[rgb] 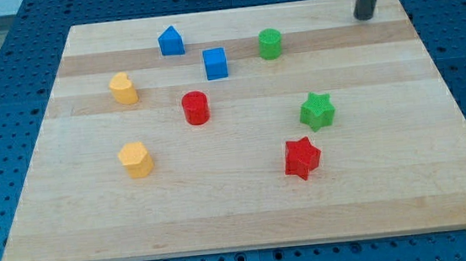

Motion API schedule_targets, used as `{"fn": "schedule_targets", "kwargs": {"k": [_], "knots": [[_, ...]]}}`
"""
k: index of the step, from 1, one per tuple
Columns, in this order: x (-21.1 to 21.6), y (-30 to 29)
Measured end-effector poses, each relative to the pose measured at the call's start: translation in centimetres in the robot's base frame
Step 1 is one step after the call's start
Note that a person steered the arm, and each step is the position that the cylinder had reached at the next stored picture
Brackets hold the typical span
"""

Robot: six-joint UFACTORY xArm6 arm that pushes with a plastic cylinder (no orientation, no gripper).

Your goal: Move the arm to the bottom of the yellow heart

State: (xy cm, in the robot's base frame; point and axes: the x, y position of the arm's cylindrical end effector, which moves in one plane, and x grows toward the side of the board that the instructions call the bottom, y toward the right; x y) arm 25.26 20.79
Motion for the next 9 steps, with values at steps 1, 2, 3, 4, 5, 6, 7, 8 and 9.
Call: {"fn": "schedule_targets", "kwargs": {"k": [1, 2, 3, 4, 5, 6, 7, 8, 9], "knots": [[0.5, -1.5], [2.2, -1.6], [4.1, -2.9], [4.2, -5.5], [5.6, -7.6], [8.7, -8.3], [8.7, -8.3], [8.7, -8.6], [8.7, -9.0]]}}
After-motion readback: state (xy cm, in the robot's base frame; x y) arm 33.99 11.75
